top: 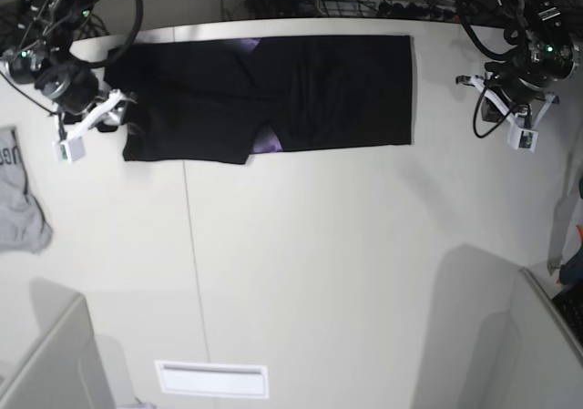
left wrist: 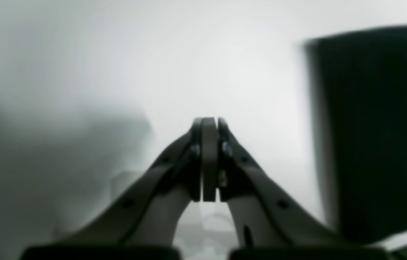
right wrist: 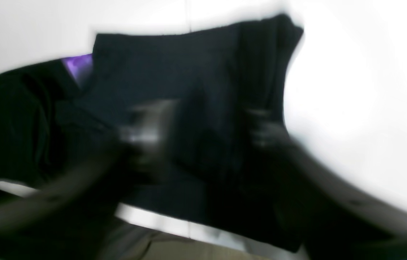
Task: Fold the T-shirt properly
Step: 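Release the strip and move the left gripper to its end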
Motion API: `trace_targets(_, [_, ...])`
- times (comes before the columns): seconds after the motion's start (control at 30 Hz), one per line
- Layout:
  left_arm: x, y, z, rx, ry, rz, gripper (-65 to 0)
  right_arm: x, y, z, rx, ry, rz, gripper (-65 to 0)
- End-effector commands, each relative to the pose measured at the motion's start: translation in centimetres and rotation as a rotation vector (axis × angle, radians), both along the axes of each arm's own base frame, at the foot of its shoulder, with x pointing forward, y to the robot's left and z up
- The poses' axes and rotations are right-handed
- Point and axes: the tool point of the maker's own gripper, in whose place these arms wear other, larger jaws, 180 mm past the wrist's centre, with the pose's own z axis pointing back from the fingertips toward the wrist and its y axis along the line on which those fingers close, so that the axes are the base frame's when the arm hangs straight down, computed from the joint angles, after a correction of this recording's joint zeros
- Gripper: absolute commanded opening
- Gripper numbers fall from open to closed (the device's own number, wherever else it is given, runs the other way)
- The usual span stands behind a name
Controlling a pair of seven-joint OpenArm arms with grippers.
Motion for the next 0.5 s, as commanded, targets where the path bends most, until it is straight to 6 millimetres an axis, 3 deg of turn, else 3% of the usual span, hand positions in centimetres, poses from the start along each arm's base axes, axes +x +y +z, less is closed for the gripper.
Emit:
trace_targets(0.0, [-0.7, 0.1, -0.1, -0.008, 0.000, -0.005, -65.0, 0.2, -0.9, 0.0, 0.002, -0.004, -0.009, -18.5])
trace_targets(0.1, [-2.3, 0.5, -0.9, -0.025, -0.029, 0.019, -65.0, 0.5, -2.8, -1.1, 0.024, 0.031, -0.020, -20.6])
trace_targets(0.3, [-4.2, -0.5, -4.1, -0.107, -0.038, 0.047, -65.0, 0.2, -4.1, -2.5, 0.093, 0.086, -0.046, -21.0])
trace_targets(0.47, [-3.6, -1.3, -5.1, -0.140, -0.032, 0.048, -65.0, -0.6, -3.7, -4.6, 0.112, 0.119, 0.044, -21.2])
